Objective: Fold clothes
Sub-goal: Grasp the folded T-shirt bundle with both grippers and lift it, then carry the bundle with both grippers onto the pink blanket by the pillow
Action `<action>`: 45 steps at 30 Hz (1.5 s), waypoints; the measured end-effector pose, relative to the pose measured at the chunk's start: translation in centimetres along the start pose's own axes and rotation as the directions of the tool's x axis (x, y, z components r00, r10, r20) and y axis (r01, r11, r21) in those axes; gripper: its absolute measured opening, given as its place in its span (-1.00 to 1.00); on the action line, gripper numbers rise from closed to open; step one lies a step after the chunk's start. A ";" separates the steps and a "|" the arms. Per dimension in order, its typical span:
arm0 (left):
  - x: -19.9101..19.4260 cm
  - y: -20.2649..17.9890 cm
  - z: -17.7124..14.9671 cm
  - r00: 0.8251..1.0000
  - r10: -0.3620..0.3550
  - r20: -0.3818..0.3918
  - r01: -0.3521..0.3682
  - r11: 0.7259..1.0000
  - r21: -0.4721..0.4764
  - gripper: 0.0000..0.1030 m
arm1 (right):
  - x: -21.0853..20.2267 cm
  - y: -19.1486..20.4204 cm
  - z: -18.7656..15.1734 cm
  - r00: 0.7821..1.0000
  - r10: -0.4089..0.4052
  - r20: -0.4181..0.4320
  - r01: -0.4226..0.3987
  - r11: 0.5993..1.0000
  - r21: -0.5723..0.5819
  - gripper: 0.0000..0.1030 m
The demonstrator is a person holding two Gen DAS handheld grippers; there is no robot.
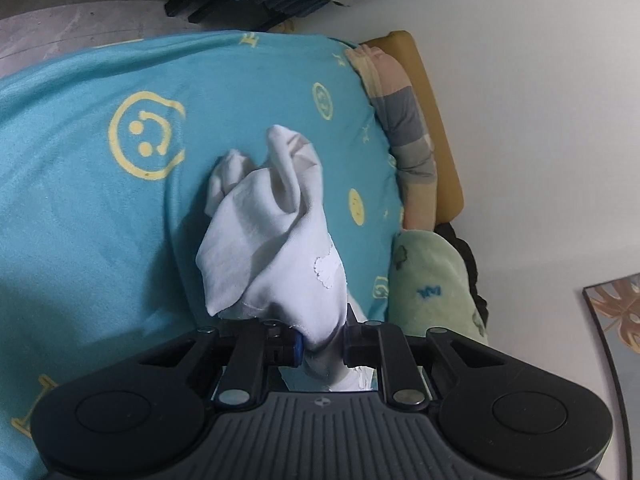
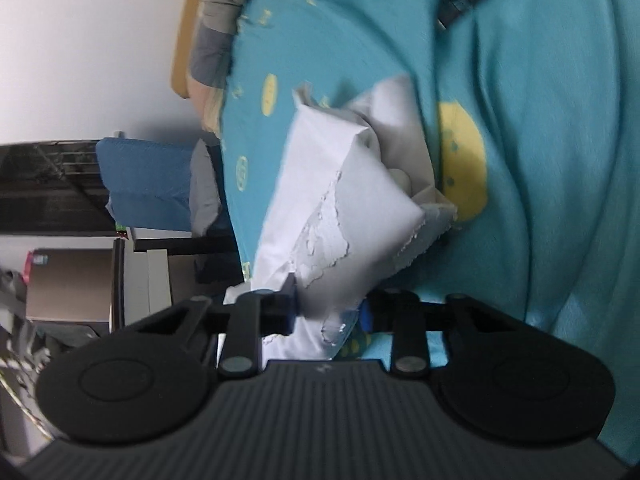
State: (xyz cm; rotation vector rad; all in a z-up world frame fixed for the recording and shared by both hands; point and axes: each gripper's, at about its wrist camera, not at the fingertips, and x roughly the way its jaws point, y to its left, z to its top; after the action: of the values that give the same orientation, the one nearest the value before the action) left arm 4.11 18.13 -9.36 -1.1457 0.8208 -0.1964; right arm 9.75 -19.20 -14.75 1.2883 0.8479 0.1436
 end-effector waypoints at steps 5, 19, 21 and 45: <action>-0.7 -4.8 -1.6 0.998 -0.033 -0.051 0.034 0.999 0.020 -0.65 | -5.5 3.2 0.7 0.995 0.063 0.083 -0.054 0.993 -0.109 -0.53; 12.0 -32.7 -19.0 0.887 -0.116 -0.446 0.269 0.916 0.297 -0.65 | -34.2 4.1 13.3 0.877 0.071 0.476 0.010 0.986 -0.166 -0.56; 14.6 -37.4 -22.4 0.852 -0.178 -0.492 0.351 0.892 0.284 -0.65 | -38.5 5.9 16.3 0.821 0.075 0.566 0.044 0.980 -0.193 -0.56; 22.8 -37.1 -42.5 0.805 -0.006 -0.593 0.459 0.638 0.618 -0.43 | -50.3 -5.7 15.5 0.583 -0.209 0.786 0.407 0.912 -0.060 -0.54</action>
State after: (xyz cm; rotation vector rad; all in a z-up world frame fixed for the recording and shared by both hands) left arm 1.43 -40.92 4.89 -0.3767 0.9401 -1.0501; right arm -17.72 -60.14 4.45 0.8145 0.2708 -0.5607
